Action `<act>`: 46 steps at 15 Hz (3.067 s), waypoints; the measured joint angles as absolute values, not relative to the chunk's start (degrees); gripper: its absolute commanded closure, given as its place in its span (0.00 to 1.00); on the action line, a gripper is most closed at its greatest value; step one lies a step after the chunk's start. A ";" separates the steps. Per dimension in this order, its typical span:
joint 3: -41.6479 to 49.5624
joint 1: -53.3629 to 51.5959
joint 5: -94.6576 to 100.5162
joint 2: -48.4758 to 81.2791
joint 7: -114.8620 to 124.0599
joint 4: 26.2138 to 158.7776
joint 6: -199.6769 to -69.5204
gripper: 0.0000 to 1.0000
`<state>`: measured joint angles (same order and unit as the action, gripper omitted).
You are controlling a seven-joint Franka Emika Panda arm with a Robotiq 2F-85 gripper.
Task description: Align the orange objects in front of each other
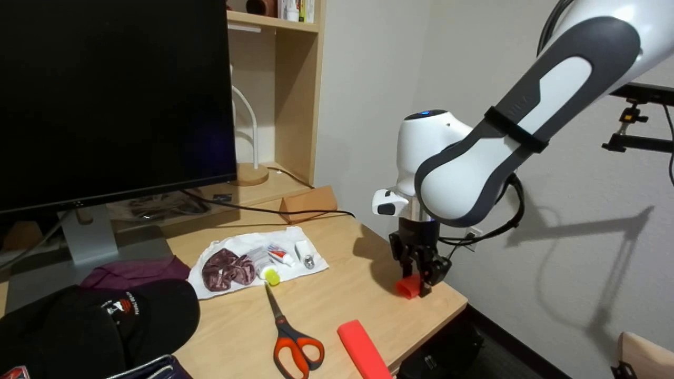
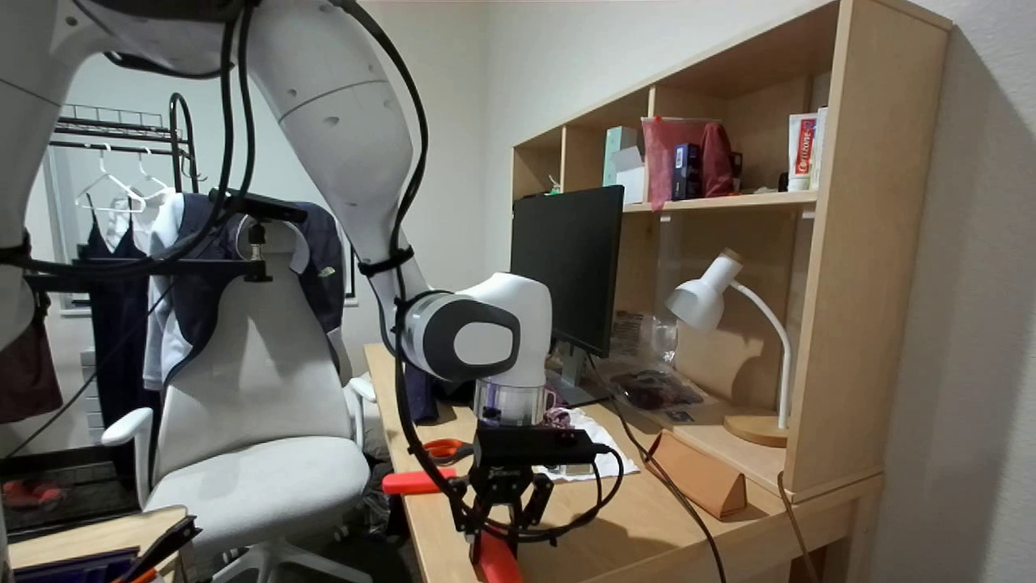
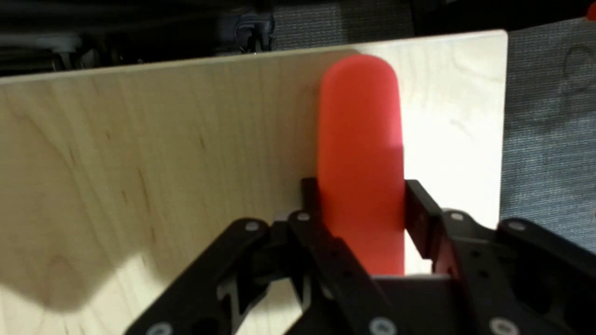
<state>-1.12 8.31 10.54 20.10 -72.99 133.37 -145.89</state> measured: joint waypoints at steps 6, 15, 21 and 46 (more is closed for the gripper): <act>-1.47 9.04 9.20 20.11 -78.78 133.36 -145.89 0.13; -0.58 9.78 -5.30 15.52 -72.76 132.74 -136.13 0.00; 0.14 6.78 -9.47 2.21 -53.79 133.99 -122.89 0.00; -6.98 -9.53 -7.95 5.21 9.72 139.43 -135.18 0.00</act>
